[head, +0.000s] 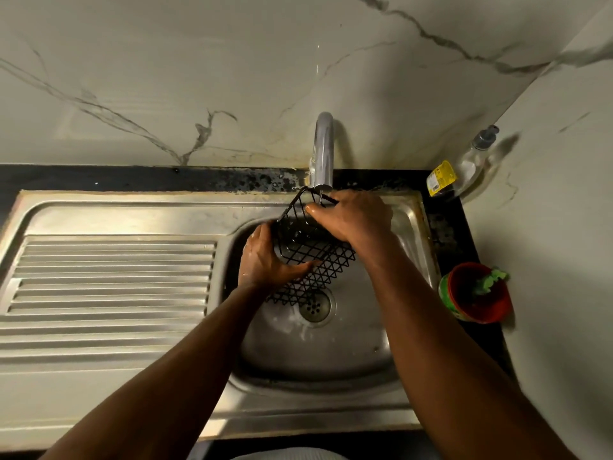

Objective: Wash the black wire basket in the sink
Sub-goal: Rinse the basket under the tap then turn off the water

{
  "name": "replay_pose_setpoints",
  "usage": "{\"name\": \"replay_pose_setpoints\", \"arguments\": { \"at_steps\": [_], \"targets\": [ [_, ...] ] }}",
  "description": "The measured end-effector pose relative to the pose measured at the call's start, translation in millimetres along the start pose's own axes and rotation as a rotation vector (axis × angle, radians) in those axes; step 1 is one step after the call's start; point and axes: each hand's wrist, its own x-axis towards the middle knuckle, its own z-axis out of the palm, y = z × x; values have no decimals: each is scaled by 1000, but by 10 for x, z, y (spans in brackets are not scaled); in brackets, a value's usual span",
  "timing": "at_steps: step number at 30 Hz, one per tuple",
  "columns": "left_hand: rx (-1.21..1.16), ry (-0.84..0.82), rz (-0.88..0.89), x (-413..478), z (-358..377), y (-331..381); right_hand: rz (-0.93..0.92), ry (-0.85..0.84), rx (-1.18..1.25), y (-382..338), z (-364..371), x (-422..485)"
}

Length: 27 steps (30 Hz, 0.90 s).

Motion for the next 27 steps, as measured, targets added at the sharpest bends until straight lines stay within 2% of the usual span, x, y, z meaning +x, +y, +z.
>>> {"name": "replay_pose_setpoints", "arguments": {
  "at_steps": [4, 9, 17, 23, 27],
  "targets": [
    [113, 129, 139, 101, -30, 136, 34, -115, 267, 300, 106, 109],
    [248, 85, 276, 91, 1, 255, 88, -230, 472, 707, 134, 111],
    [68, -156, 381, 48, 53, 592, 108, -159, 364, 1086, 197, 175],
    [134, -194, 438, 129, 47, 721, 74, -121, 297, 1167, 216, 191],
    [101, -132, 321, 240, -3, 738, 56, -137, 373, 1101, 254, 187]
  ]
}}
